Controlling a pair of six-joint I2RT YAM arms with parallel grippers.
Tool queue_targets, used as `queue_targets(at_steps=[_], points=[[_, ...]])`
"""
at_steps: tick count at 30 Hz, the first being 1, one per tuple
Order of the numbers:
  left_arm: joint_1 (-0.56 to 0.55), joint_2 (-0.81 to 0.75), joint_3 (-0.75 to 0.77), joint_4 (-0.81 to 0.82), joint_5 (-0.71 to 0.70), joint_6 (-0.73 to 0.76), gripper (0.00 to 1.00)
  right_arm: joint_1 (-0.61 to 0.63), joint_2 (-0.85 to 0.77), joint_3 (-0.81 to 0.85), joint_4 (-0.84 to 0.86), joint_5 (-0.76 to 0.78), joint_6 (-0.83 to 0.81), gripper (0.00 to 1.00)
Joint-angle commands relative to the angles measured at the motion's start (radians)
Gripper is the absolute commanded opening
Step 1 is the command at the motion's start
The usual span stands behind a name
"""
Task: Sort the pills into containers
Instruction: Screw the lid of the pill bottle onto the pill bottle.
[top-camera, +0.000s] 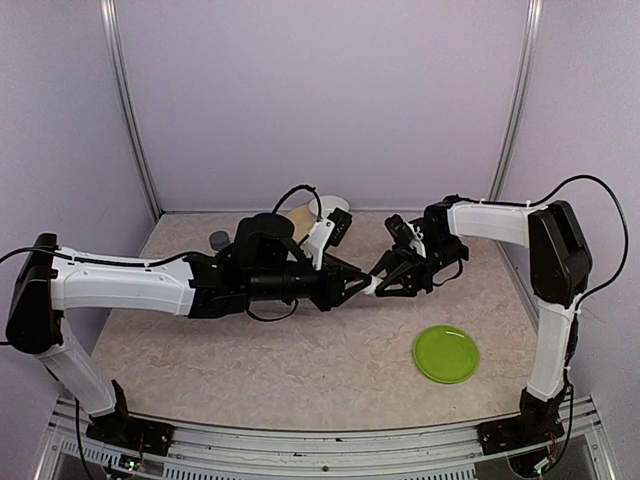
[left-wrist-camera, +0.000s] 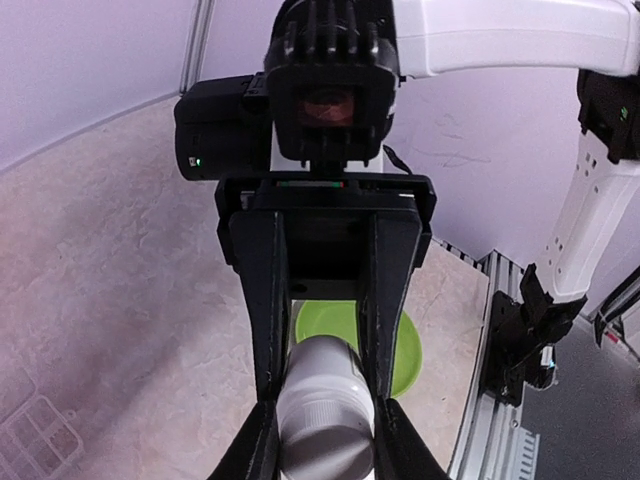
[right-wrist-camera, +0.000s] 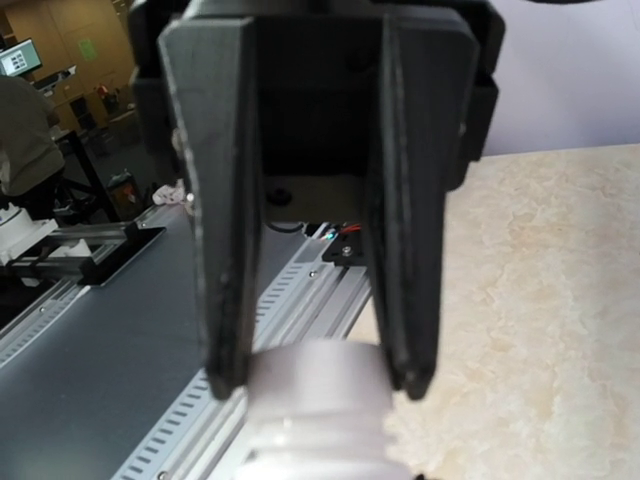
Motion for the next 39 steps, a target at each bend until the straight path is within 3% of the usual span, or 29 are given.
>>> queue_targets(at_steps=[1,7,13,25,39], points=[[-0.003,-0.035,-0.038,0.027,0.098,0.171,0.28,-0.007,-0.018,0.016,-0.016,-0.254,0.010,0.00],[0.007,-0.063,-0.058,0.043,0.126,0.311,0.46,-0.005,-0.012,0.011,-0.016,-0.254,0.012,0.00],[0.024,-0.099,-0.069,0.080,0.135,0.287,0.59,-0.005,-0.011,0.010,-0.015,-0.254,0.013,0.00],[0.027,-0.211,-0.124,0.109,0.020,0.236,0.59,-0.005,-0.031,0.000,-0.014,-0.265,-0.005,0.00],[0.031,-0.238,-0.135,0.092,0.000,0.233,0.59,0.015,-0.055,-0.027,-0.014,-0.265,-0.050,0.00]])
